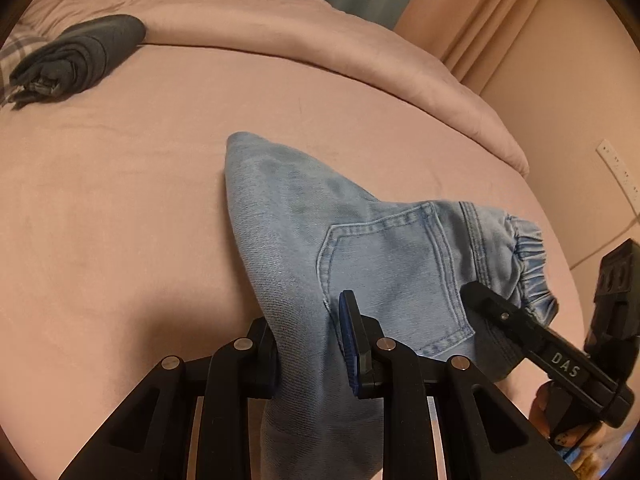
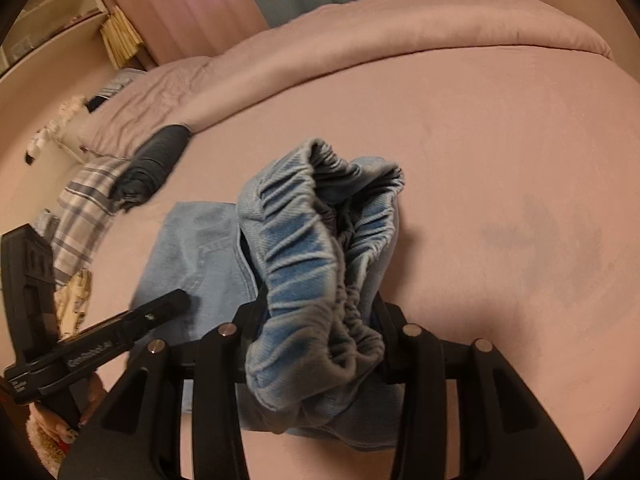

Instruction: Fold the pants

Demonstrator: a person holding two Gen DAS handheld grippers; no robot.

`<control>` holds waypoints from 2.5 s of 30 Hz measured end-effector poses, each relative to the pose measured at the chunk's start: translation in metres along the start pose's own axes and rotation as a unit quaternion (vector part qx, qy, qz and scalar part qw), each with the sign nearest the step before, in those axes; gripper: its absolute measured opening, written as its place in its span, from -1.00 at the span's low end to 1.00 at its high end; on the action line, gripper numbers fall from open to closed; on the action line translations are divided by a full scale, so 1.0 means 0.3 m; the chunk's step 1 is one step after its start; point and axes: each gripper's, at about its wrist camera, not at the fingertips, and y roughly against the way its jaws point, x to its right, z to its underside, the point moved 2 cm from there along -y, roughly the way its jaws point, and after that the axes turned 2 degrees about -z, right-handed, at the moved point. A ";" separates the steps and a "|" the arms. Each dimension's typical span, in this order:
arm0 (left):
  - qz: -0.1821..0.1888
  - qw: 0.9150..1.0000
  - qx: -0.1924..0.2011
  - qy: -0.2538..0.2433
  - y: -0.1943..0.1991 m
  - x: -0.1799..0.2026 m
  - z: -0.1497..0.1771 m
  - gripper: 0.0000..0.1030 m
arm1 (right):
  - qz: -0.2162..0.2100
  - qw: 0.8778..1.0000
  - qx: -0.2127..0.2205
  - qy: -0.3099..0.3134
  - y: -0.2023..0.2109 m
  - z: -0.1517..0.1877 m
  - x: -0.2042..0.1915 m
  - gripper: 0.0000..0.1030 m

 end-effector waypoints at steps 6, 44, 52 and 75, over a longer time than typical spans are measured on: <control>-0.030 0.999 -0.019 0.021 -0.042 -0.021 0.014 -0.50 | 0.011 1.000 -0.022 -0.019 -0.034 0.012 0.028 0.06; -0.102 0.988 0.115 -0.028 0.462 0.197 0.254 0.86 | 0.087 0.983 0.148 0.069 0.516 0.139 -0.181 0.75; -0.104 0.987 0.114 -0.037 0.461 0.216 0.263 0.86 | 0.105 0.982 0.143 0.071 0.527 0.158 -0.194 0.75; -0.107 0.988 0.103 -0.032 0.459 0.216 0.281 0.86 | 0.124 0.981 0.134 0.070 0.516 0.196 -0.233 0.75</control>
